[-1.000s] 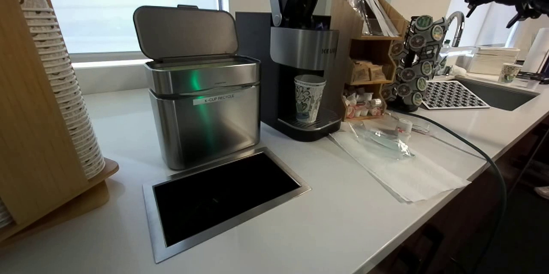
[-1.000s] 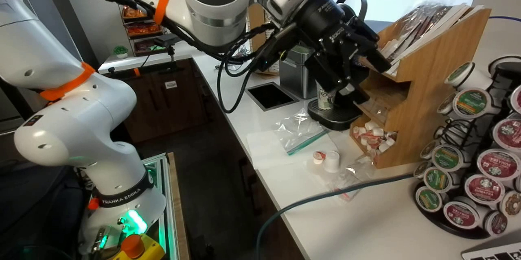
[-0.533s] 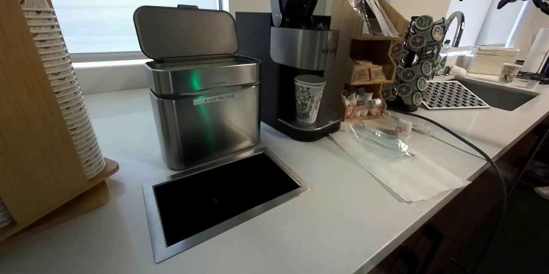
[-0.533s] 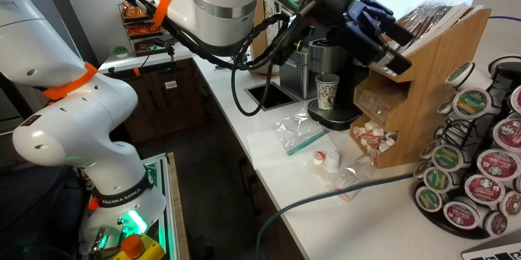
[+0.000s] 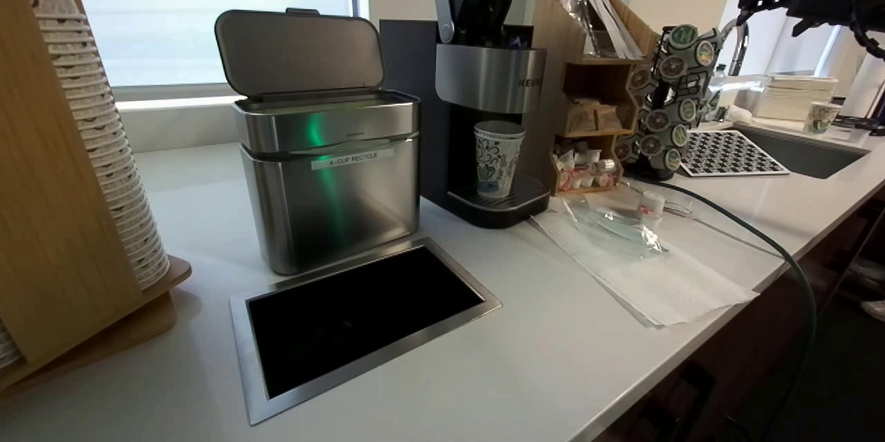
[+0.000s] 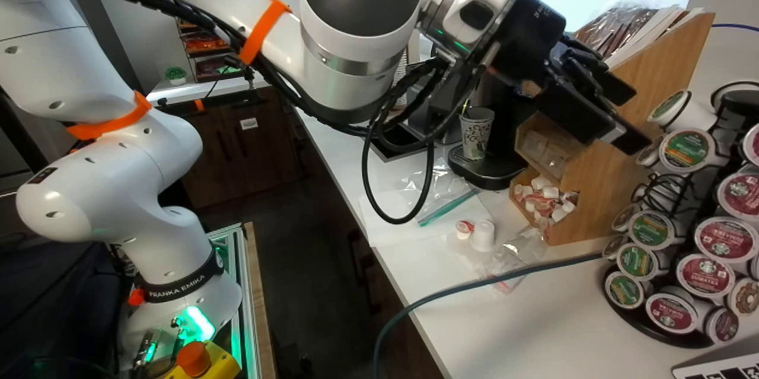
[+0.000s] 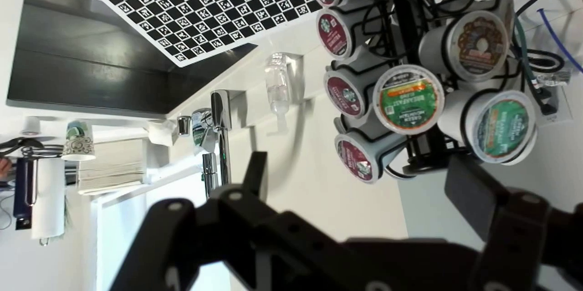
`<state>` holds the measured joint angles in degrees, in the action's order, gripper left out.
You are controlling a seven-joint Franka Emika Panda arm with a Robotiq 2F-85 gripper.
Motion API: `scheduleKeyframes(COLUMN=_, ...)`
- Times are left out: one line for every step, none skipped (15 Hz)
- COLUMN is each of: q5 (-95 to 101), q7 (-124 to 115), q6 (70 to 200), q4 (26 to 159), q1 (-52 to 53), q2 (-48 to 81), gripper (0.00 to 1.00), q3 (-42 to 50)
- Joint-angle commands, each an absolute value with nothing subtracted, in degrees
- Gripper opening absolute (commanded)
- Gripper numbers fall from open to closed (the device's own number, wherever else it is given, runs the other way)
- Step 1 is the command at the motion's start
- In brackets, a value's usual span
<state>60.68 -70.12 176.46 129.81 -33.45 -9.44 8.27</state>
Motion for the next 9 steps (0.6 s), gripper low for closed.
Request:
scheduleKeyframes(q5=60.7, q7=-70.1, q6=176.5, q4=129.6, q1=-33.4, q2=-9.3, gripper=1.0, q3=8.2)
scheduleKeyframes(q5=60.7, q7=-70.1, q6=176.5, q4=129.5, q1=-33.4, q2=-9.3, gripper=1.0, q3=8.2)
scheduleKeyframes(q5=61.1, q7=-71.0, q6=175.7, q4=128.8, q1=-33.5, q2=-9.1, gripper=1.0, q3=7.7)
scheduleKeyframes(q5=60.8, q7=-71.6, q6=174.6, q4=128.2, q1=-33.3, q2=-8.5, gripper=1.0, q3=7.2)
scheduleKeyframes(q5=60.9, q7=-72.0, q6=174.0, q4=127.6, q1=-33.3, q2=-8.2, gripper=1.0, q3=6.8)
scheduleKeyframes(q5=60.7, q7=-72.0, q6=173.1, q4=127.1, q1=-33.0, q2=-7.8, gripper=1.0, q3=6.3)
scheduleKeyframes(q5=60.8, q7=-72.4, q6=172.4, q4=126.6, q1=-33.0, q2=-7.6, gripper=1.0, q3=5.8)
scheduleKeyframes(q5=60.9, q7=-72.6, q6=171.6, q4=126.0, q1=-32.9, q2=-7.4, gripper=1.0, q3=5.2)
scheduleKeyframes(q5=60.7, q7=-72.5, q6=170.5, q4=125.5, q1=-32.7, q2=-7.1, gripper=1.0, q3=4.7)
